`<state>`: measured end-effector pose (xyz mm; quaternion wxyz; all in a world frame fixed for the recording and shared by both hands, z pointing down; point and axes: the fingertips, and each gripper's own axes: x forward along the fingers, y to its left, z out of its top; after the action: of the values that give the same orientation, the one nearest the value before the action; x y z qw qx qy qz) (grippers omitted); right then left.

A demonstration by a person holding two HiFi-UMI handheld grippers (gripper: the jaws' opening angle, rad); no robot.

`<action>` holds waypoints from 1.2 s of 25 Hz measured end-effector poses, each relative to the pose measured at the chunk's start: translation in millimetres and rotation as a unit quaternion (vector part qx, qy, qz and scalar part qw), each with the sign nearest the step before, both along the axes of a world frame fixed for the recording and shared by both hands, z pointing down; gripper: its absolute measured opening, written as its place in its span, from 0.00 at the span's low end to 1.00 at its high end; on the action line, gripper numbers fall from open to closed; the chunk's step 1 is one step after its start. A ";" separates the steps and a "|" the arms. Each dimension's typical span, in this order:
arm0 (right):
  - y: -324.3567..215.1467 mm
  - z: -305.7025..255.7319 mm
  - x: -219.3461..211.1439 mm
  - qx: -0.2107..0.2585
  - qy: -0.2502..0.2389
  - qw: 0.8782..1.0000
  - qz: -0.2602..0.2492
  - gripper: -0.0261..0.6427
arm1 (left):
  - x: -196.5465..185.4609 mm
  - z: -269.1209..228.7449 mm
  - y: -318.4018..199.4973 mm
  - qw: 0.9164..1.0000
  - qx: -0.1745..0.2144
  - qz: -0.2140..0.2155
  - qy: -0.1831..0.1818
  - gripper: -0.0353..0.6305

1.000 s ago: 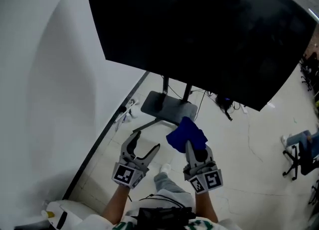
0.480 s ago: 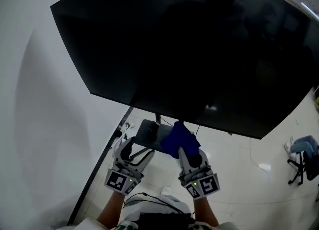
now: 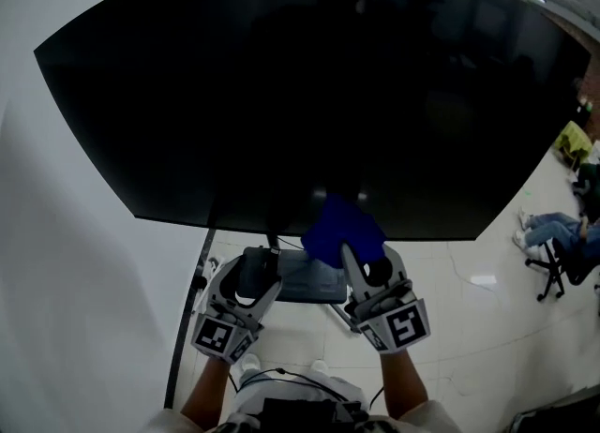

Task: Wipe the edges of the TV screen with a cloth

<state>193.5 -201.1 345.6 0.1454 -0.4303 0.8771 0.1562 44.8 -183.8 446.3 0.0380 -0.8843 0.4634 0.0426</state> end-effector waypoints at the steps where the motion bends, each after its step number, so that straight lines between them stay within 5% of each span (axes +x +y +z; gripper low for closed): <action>1: -4.5 -21.0 -4.2 0.017 0.012 1.000 0.013 0.14 | 0.0 -1.0 -4.6 1.000 -0.001 0.016 -0.001 0.54; 6: -30.0 -152.1 -39.4 0.131 0.086 0.984 0.088 0.14 | -4.7 -15.0 -21.3 0.996 0.008 0.084 -0.015 0.54; 10: -46.6 -260.5 -92.9 0.237 0.172 0.944 0.151 0.14 | -16.5 -32.8 -21.3 0.994 0.016 0.108 -0.013 0.54; 17: -108.0 -403.4 -204.6 0.328 0.253 0.879 0.237 0.14 | -52.7 -51.7 -41.8 0.993 0.036 0.115 -0.001 0.54; 23: -145.9 -410.4 -224.8 0.310 0.359 0.838 0.272 0.14 | -41.2 -57.0 -36.0 0.990 0.043 0.133 0.005 0.54; 30: -158.9 -408.8 -120.4 0.256 0.356 0.835 0.333 0.15 | 10.8 -54.0 -40.2 0.977 0.039 0.211 -0.002 0.54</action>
<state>73.1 -360.0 -63.2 -0.1329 -0.5586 0.6003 0.5567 55.6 -224.0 392.3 0.0637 -0.9601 0.2642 0.0661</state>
